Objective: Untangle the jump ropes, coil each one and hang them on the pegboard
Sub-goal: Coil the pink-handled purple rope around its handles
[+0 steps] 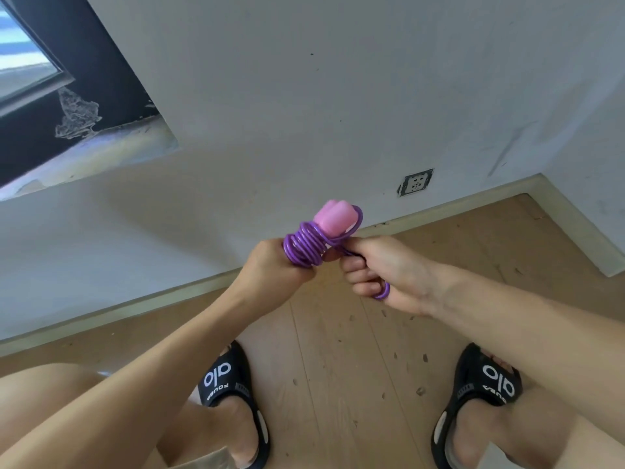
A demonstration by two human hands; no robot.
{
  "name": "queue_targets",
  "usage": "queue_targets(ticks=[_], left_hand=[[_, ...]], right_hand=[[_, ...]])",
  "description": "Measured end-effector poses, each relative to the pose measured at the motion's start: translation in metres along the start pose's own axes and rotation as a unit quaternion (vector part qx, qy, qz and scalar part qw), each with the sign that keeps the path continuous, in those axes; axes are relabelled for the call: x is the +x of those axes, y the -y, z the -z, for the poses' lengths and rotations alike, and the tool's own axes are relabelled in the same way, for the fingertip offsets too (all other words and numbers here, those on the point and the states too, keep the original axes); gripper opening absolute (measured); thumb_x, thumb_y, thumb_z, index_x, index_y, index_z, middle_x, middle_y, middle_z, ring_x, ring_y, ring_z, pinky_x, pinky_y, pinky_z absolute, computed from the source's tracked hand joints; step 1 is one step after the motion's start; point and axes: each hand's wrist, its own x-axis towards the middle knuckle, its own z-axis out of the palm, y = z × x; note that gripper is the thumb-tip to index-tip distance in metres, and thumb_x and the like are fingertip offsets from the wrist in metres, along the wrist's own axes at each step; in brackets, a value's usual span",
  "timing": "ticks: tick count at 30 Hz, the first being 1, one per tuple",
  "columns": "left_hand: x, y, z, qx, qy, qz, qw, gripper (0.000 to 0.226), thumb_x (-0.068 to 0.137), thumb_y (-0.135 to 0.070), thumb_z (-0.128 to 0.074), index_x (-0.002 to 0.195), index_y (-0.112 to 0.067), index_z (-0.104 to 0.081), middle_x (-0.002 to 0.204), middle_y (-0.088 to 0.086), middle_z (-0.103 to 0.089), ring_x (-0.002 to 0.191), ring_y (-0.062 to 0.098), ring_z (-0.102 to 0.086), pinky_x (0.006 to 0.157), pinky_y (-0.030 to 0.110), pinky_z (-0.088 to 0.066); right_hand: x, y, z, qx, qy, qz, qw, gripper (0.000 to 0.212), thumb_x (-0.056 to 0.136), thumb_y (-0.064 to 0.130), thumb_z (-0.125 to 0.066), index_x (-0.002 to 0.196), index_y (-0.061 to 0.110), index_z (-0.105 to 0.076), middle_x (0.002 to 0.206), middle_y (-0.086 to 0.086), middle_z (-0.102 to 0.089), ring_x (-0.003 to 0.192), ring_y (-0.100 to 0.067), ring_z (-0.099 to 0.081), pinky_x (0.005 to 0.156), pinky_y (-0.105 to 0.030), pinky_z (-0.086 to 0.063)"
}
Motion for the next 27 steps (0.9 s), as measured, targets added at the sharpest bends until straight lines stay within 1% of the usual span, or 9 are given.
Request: queue_targets(ticks=[4, 7, 10, 13, 17, 20, 22, 24, 27], left_hand=[[0.004, 0.003, -0.007, -0.081, 0.051, 0.11, 0.989, 0.011, 0.076, -0.004, -0.071, 0.079, -0.011, -0.064, 0.054, -0.003, -0.044, 0.048, 0.015, -0.034, 0.044, 0.025, -0.027], [0.003, 0.002, -0.009, -0.086, 0.083, 0.135, 0.984, 0.014, 0.077, -0.002, -0.07, 0.08, -0.012, -0.061, 0.056, 0.0, -0.046, 0.045, 0.014, -0.036, 0.042, 0.025, -0.028], [0.001, 0.002, -0.015, 0.024, 0.047, 0.102, 0.993, 0.008, 0.078, -0.005, -0.069, 0.083, -0.007, -0.062, 0.06, 0.001, -0.05, 0.05, 0.017, -0.041, 0.044, 0.024, -0.034], [0.003, 0.004, -0.02, 0.145, 0.0, 0.024, 0.989, 0.01, 0.08, -0.007, -0.064, 0.075, -0.009, -0.056, 0.064, 0.002, -0.053, 0.054, 0.017, -0.044, 0.049, 0.027, -0.035], [-0.001, 0.005, -0.02, 0.162, -0.03, -0.049, 0.985, 0.006, 0.08, -0.013, -0.066, 0.084, -0.015, -0.062, 0.075, 0.005, -0.064, 0.066, 0.025, -0.059, 0.057, 0.032, -0.047], [-0.003, 0.007, -0.022, 0.109, 0.019, -0.017, 0.994, 0.039, 0.073, -0.034, -0.08, 0.097, -0.014, -0.056, 0.078, 0.005, -0.066, 0.061, 0.022, -0.063, 0.056, 0.037, -0.053], [-0.004, 0.009, -0.022, 0.079, 0.022, -0.008, 0.997, 0.072, 0.067, -0.049, -0.084, 0.114, -0.016, -0.042, 0.086, -0.006, -0.067, 0.067, 0.01, -0.065, 0.059, 0.03, -0.053], [-0.003, 0.01, -0.02, 0.13, -0.017, -0.062, 0.989, 0.094, 0.065, -0.058, -0.083, 0.132, -0.021, -0.028, 0.099, -0.007, -0.061, 0.085, 0.008, -0.062, 0.069, 0.023, -0.048], [-0.003, 0.007, -0.014, 0.281, -0.105, -0.185, 0.936, 0.093, 0.07, -0.052, -0.081, 0.14, -0.024, -0.028, 0.118, 0.0, -0.05, 0.093, 0.019, -0.061, 0.068, 0.03, -0.05]], right_hand=[[-0.013, 0.001, -0.001, 0.174, 0.015, -0.029, 0.984, 0.03, 0.101, 0.008, -0.036, 0.077, 0.01, -0.053, 0.067, 0.004, -0.035, 0.052, -0.006, -0.02, 0.048, -0.019, -0.019], [-0.018, 0.005, -0.002, 0.138, 0.007, -0.027, 0.99, 0.016, 0.097, 0.006, -0.036, 0.089, 0.005, -0.05, 0.066, 0.002, -0.039, 0.053, -0.008, -0.023, 0.049, -0.022, -0.021], [-0.018, 0.009, 0.0, 0.054, -0.002, -0.023, 0.998, 0.008, 0.094, 0.017, -0.039, 0.089, 0.013, -0.045, 0.066, 0.003, -0.038, 0.052, -0.009, -0.019, 0.05, -0.025, -0.017], [-0.017, 0.014, 0.005, 0.045, 0.027, -0.031, 0.998, 0.032, 0.092, 0.042, -0.047, 0.102, 0.012, -0.05, 0.069, 0.002, -0.035, 0.057, -0.011, -0.016, 0.056, -0.03, -0.013], [-0.013, 0.01, -0.001, -0.041, -0.039, -0.005, 0.998, 0.042, 0.095, 0.062, -0.047, 0.097, 0.02, -0.049, 0.064, 0.006, -0.03, 0.051, -0.009, -0.016, 0.047, -0.024, -0.013], [-0.009, -0.002, -0.006, -0.098, -0.094, 0.038, 0.99, 0.037, 0.1, 0.054, -0.044, 0.095, 0.017, -0.044, 0.062, 0.007, -0.027, 0.047, -0.007, -0.019, 0.039, -0.02, -0.019], [-0.007, -0.003, -0.007, -0.102, -0.115, 0.046, 0.987, 0.036, 0.101, 0.051, -0.044, 0.096, 0.016, -0.046, 0.059, 0.008, -0.029, 0.044, -0.006, -0.021, 0.038, -0.02, -0.021], [-0.005, -0.001, -0.008, -0.1, -0.128, 0.051, 0.985, 0.036, 0.101, 0.051, -0.045, 0.093, 0.016, -0.049, 0.058, 0.008, -0.031, 0.043, -0.006, -0.022, 0.037, -0.02, -0.022], [-0.003, 0.002, -0.011, -0.127, -0.143, 0.059, 0.98, 0.04, 0.099, 0.055, -0.044, 0.083, 0.02, -0.052, 0.059, 0.008, -0.033, 0.046, -0.007, -0.026, 0.041, -0.021, -0.025]])
